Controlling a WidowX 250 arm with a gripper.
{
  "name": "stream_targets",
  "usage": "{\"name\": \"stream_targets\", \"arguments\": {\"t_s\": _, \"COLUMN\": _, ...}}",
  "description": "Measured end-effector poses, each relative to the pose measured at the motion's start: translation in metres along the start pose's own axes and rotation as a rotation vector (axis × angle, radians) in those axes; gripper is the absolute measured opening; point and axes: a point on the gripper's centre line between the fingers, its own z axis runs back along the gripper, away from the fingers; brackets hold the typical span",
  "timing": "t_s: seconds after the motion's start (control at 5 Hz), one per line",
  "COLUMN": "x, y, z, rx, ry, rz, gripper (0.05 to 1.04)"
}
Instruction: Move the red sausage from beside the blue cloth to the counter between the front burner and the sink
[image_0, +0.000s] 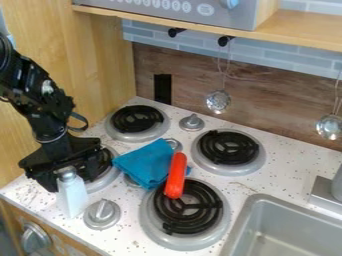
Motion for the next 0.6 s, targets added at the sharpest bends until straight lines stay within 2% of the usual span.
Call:
{"name": "stream_targets", "arguments": {"t_s": 0.2, "x": -0.004, "y": 0.001, "z": -0.003, "rx": 0.011, "ry": 0.024, "rz": -0.002, "gripper": 1.006}}
{"name": "stream_targets", "arguments": {"t_s": 0.4, "x": -0.013, "y": -0.005, "z": 0.016, "rx": 0.021, "ry": 0.104, "rz": 0.026, "gripper": 1.006}}
{"name": "stream_targets", "arguments": {"t_s": 0.6, "x": -0.007, "y": -0.026, "z": 0.046, "rx": 0.000, "ry": 0.108, "rz": 0.029, "gripper": 1.006}}
